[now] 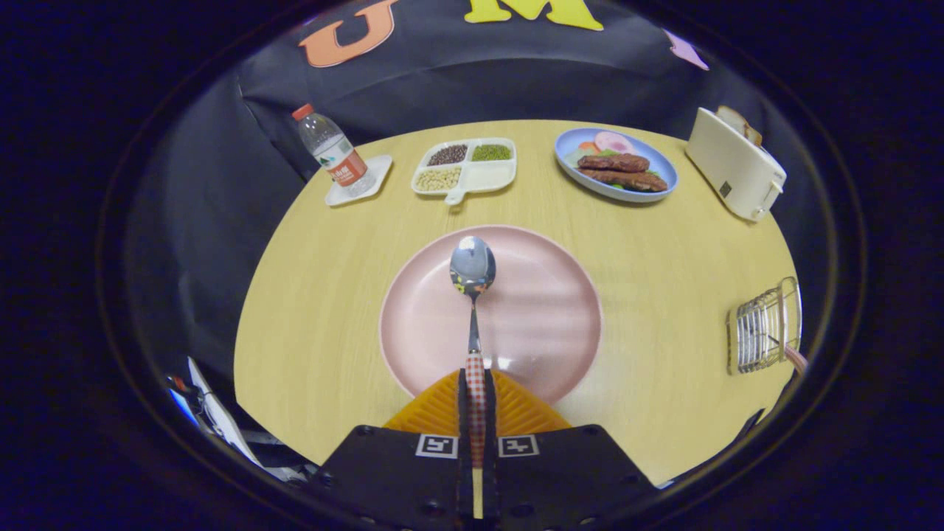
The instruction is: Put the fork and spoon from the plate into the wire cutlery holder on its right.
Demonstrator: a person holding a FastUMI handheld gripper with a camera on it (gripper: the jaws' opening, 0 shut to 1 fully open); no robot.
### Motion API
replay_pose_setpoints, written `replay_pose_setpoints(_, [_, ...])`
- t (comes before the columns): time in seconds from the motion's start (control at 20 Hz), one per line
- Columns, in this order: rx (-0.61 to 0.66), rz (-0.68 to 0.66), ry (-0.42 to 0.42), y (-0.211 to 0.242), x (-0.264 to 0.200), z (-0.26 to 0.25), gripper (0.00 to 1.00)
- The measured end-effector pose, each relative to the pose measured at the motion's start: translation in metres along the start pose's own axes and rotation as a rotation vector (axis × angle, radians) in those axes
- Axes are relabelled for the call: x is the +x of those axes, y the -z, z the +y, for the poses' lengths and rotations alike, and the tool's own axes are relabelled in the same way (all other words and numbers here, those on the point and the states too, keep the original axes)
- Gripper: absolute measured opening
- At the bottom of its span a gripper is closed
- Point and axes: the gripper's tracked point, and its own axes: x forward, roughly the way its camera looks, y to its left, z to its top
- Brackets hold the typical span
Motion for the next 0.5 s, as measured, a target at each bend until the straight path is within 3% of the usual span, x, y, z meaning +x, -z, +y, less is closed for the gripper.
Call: replay_pose_setpoints(0.5, [-0.027, -0.097, 0.040, -0.034, -0.104, -0.123, 0.05])
